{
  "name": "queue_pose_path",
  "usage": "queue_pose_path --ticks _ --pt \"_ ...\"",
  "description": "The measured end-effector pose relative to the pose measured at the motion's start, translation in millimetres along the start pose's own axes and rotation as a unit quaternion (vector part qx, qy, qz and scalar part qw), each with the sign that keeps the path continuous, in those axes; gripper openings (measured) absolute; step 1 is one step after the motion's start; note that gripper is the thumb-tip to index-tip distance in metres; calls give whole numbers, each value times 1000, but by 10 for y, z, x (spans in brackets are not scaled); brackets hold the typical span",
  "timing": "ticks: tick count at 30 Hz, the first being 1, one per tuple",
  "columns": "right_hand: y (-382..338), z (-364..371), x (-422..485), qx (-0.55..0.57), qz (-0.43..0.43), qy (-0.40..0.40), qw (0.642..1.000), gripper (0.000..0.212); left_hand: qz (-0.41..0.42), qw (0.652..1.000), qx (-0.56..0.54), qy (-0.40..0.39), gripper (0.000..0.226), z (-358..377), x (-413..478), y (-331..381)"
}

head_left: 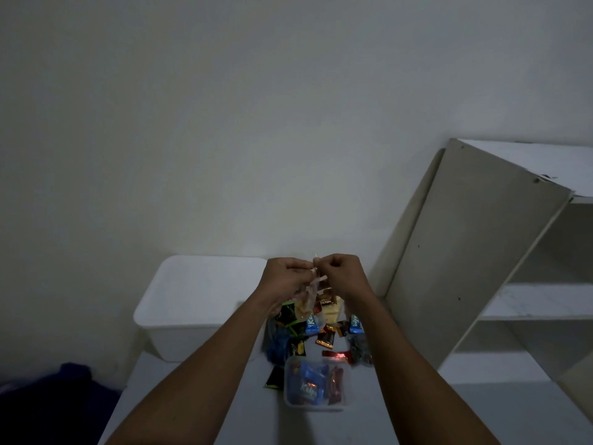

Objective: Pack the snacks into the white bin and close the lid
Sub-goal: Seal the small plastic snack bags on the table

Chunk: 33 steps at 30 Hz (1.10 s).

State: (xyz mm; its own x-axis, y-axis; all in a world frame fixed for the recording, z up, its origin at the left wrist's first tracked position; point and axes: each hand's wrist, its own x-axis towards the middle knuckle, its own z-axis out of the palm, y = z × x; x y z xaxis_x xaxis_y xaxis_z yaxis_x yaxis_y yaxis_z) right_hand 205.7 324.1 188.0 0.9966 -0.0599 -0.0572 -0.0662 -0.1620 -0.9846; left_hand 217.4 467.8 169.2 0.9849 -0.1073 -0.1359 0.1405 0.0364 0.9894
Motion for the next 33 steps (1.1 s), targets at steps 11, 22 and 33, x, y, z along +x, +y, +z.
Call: queue_pose_path --ticks 11,22,33 --pt "77 80 130 -98 -31 -23 994 24 9 999 9 42 9 -64 47 -16" --pt "143 148 179 -101 -40 6 994 12 82 981 169 40 19 -143 79 17" --pt "207 150 126 -91 -4 -9 996 39 62 988 132 54 43 -106 65 -106"
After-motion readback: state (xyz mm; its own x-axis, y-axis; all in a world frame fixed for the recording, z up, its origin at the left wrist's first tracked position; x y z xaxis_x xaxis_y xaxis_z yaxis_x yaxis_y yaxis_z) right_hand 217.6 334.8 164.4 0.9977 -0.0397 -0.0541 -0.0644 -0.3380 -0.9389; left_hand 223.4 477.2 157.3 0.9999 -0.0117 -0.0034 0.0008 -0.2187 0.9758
